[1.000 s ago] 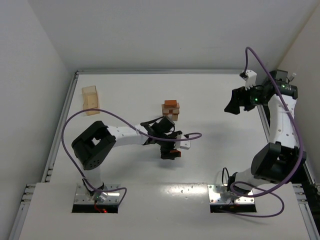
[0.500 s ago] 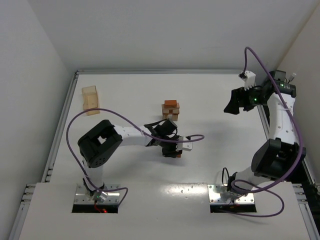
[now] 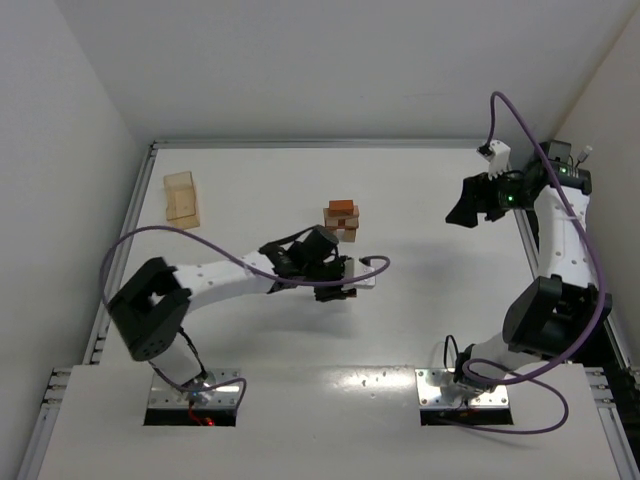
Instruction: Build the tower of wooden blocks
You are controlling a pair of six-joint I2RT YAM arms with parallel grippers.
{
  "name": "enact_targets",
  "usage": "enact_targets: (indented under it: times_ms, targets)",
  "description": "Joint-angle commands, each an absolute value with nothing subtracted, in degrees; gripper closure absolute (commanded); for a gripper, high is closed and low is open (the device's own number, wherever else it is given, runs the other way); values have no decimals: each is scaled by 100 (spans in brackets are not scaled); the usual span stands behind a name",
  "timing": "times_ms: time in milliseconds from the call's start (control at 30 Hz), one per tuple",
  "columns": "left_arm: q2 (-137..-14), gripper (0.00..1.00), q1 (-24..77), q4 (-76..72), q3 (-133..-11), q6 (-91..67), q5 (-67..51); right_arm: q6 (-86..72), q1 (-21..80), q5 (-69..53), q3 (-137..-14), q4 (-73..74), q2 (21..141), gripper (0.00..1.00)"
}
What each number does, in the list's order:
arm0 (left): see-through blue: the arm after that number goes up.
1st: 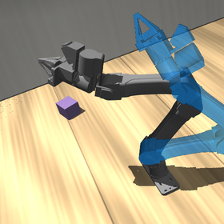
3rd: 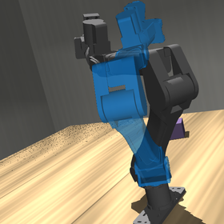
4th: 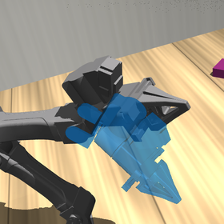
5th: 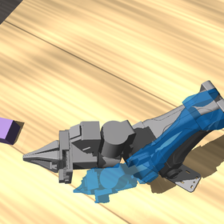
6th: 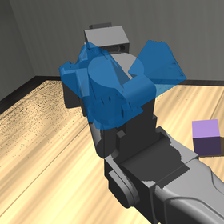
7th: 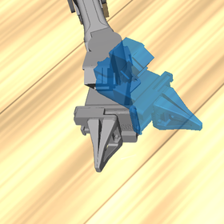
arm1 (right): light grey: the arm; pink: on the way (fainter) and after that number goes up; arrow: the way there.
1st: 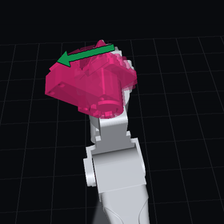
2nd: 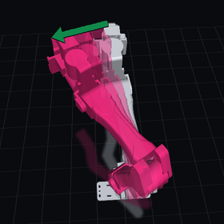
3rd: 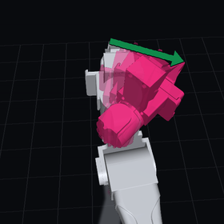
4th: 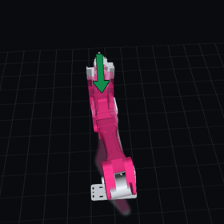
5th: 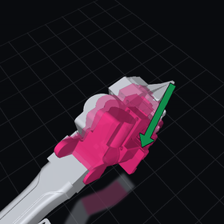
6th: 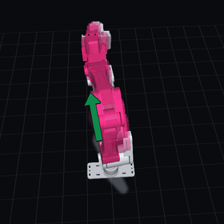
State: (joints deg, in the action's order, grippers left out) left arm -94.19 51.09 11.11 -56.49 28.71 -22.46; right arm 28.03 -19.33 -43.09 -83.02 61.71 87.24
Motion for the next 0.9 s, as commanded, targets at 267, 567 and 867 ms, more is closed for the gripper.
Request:
enact_targets:
  times_ms: [267, 567, 867]
  targets:
    - [-8331, 100, 3570, 4403, -7865, 3480, -3076, 2988, -1547, -5106, -8112, 5783, 8596, 18]
    - [-10878, 100, 2760, 6264, -11273, 4376, -3568, 3252, -1310, -5027, -8560, 6108, 8815, 14]
    - [-12322, 100, 2830, 6952, -13113, 4746, -3480, 3252, -1195, -4624, -8561, 6161, 8763, 5]
